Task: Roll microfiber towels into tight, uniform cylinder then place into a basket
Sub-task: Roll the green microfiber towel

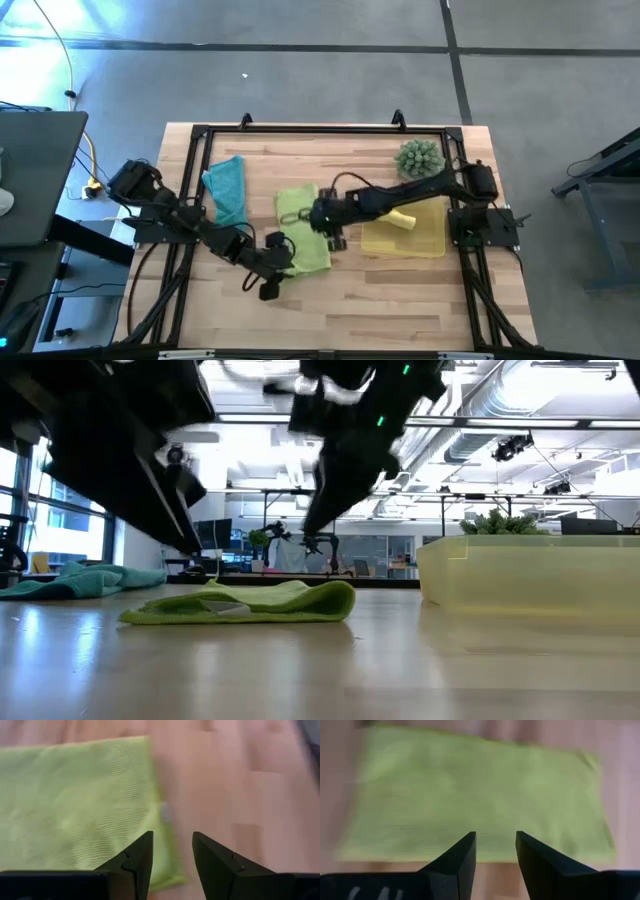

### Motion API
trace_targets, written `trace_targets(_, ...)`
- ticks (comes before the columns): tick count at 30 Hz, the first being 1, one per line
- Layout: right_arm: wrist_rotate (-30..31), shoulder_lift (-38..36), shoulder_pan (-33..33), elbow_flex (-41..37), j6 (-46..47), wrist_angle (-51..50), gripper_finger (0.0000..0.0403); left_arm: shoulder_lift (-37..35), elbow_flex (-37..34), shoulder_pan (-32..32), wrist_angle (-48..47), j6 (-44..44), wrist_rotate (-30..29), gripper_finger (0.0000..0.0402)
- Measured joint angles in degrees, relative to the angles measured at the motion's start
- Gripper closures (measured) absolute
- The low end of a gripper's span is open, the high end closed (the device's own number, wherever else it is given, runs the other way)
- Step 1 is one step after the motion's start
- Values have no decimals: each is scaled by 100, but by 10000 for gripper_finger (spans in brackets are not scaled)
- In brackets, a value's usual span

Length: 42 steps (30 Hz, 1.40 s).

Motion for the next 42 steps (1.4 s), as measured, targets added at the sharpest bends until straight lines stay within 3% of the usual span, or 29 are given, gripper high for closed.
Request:
trace_targets(6,-200,-241,598,-553,-927,-96,273,-149,13,-69,-548,809,467,273)
trace_targets(12,-183,-245,916,-1019,-1100,386,273,-70,-1,-50,-1177,1924,229,273)
trace_targets(18,-150,-220,956,-1068,-1176,482,273,-21,4,-55,-1203,2891,-196,273)
trace_targets(25,-54,-220,1002,-1068,-1399,554,260,265,-1,-55,-1177,3322,-320,273)
trace_targets(28,92,-220,1027,-1068,-1557,575,237,437,23,-60,-1055,3588,-400,273)
trace_targets(34,-177,-218,1043,-1068,-1678,626,192,565,20,-96,-806,3700,-577,272)
trace_targets(39,-222,-83,1054,-1068,-2152,783,195,577,15,-186,-605,3872,-516,273)
trace_targets(42,-220,118,1083,-1068,-2386,878,207,579,13,-218,-596,3551,-527,273)
